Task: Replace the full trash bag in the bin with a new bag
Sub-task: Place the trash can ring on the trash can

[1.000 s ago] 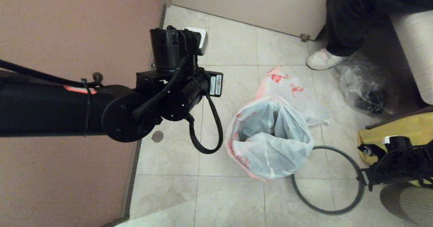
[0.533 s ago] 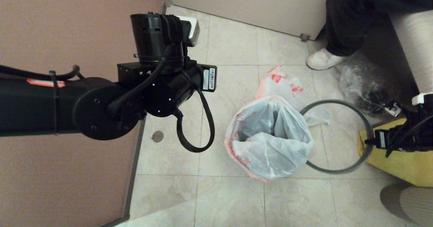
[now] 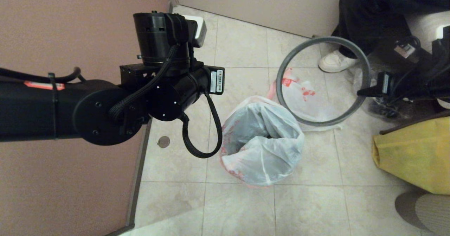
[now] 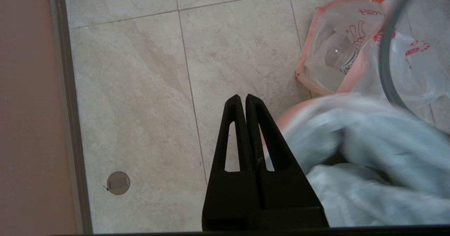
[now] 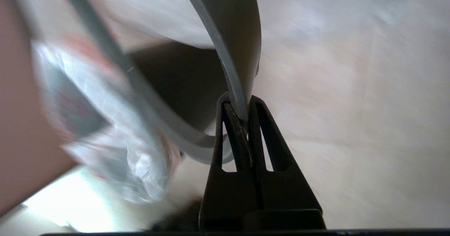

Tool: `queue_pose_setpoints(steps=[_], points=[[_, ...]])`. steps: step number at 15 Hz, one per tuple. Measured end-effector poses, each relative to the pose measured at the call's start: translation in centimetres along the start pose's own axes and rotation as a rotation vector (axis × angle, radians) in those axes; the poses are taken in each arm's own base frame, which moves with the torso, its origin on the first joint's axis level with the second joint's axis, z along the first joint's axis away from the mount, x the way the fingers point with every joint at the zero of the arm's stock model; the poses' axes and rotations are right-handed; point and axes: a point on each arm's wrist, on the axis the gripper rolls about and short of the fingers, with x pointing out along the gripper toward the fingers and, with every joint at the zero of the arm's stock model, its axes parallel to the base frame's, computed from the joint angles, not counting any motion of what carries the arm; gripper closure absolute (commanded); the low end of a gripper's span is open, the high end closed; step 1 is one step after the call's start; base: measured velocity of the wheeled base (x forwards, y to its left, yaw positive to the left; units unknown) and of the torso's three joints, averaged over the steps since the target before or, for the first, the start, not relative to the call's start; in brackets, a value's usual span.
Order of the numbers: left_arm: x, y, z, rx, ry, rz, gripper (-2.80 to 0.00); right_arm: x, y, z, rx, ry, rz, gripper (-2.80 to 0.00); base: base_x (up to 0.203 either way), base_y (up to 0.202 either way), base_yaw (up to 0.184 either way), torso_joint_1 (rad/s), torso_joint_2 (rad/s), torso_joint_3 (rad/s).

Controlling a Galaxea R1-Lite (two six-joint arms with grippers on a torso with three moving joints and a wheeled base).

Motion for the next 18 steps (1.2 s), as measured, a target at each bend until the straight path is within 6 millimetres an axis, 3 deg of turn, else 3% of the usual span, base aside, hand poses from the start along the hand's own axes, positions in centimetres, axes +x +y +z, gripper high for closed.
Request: queue_pose_setpoints(steps=[3, 7, 9, 14, 18], points=[[0.0, 0.0, 0.0, -0.001, -0.001, 0.000, 0.00, 1.0, 1.8, 0.8, 0.001, -0.010, 0.043, 0.00, 0.000, 0.000, 0.000, 0.000, 0.00, 0.000], [0.0, -0.2, 0.1, 0.000, -0.002, -0.005, 0.00, 1.7, -1.5, 1.3, 0.042, -0.021, -0.029, 0.00, 0.000, 0.000, 0.000, 0.000, 0.00, 0.000], [0.0, -0.3, 0.0, 0.002, 0.000, -0.007, 0.00, 1.7, -2.1, 1.2, 0.061, -0.010, -0.039, 0.00, 0.000, 0.000, 0.000, 0.000, 0.00, 0.000], [-0.1, -1.0, -0.4, 0.011, 0.009, -0.025, 0.00, 3.4, 1.0, -0.3, 0.066, 0.086, 0.030, 0.00, 0.000, 0.000, 0.000, 0.000, 0.00, 0.000], [0.2, -1.3, -0.7, 0.019, 0.019, -0.026, 0.00, 4.4, 2.6, -3.1, 0.121, 0.281, 0.103, 0.00, 0.000, 0.000, 0.000, 0.000, 0.00, 0.000]])
